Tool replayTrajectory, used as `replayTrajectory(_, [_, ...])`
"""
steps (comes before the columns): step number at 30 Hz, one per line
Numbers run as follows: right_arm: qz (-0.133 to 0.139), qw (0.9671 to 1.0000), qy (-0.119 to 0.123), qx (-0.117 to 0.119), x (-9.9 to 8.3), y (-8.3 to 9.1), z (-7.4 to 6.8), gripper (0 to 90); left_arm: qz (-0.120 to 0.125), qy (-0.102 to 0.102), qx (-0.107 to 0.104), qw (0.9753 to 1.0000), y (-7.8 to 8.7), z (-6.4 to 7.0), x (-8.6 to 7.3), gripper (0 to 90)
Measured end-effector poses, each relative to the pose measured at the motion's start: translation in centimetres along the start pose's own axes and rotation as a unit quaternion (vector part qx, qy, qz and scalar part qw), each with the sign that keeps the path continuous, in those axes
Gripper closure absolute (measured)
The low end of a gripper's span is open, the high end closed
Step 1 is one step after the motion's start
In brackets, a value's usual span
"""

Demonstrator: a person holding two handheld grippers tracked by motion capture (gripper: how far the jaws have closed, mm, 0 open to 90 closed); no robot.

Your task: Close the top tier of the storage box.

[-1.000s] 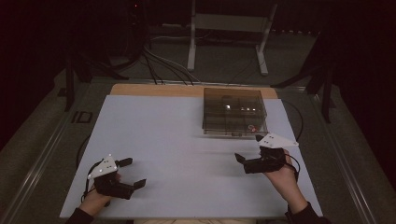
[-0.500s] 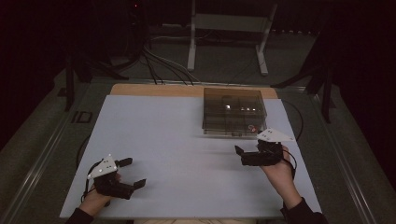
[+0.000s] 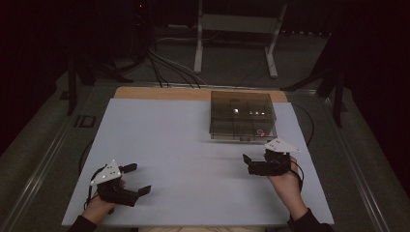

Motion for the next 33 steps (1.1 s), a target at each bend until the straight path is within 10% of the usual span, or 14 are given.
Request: replayTrajectory(33, [-0.036,0.9994,-0.003,0.001,-2.6,-1.6,0.3,14.2,0.0,-0.002,0.0,1.0,0.0,0.1,0.0,0.0])
Point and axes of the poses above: each handheld gripper's, and its own axes: y roughly backward along the jaws, x roughly out of its top, z roughly to its right, the point moved 7 cm from there along -y, roughly forward along the jaws, and after that the axes turned 2 degrees about -z, right-handed, at the moved point
